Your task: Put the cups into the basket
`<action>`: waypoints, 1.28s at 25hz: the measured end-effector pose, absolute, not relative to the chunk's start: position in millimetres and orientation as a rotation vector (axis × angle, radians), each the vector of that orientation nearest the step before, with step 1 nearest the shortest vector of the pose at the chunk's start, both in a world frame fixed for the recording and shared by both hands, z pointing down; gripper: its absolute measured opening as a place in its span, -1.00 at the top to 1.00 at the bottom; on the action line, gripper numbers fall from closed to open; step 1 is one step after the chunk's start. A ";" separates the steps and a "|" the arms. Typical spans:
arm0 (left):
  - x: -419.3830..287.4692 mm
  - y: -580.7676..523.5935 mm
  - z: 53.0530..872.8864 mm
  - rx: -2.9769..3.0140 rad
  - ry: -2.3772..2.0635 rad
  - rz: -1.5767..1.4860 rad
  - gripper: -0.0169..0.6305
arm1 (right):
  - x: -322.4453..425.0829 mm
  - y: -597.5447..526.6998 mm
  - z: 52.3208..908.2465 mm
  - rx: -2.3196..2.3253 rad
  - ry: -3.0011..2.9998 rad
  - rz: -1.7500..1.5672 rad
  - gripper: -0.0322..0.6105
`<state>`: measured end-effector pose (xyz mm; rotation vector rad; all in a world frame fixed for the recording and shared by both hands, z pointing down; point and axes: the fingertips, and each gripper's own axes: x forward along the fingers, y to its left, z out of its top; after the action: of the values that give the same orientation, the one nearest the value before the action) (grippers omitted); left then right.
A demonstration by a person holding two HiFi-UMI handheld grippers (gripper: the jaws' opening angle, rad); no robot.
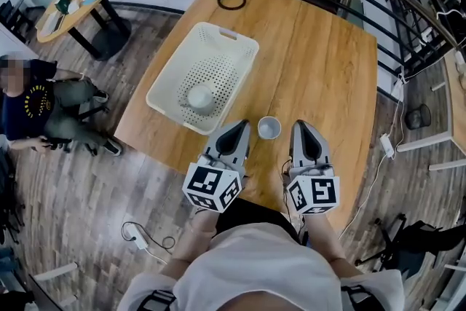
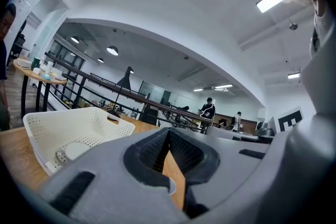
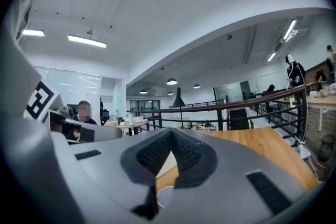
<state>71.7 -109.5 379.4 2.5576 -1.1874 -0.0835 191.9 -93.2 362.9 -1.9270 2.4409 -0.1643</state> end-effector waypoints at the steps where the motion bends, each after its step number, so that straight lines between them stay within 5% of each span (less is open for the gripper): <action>1: 73.7 -108.0 379.1 2.560 -1.183 -0.085 0.92 | 194.1 -90.5 364.2 -1.933 2.433 -0.169 0.86; 32: 55.7 -110.0 386.8 2.490 -1.214 -0.094 0.92 | 160.6 -109.2 381.8 -1.688 2.724 -0.278 0.86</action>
<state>55.7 -110.0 386.8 2.4903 -1.2139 -0.0944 160.6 -109.2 381.8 -1.6877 2.7240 -0.2784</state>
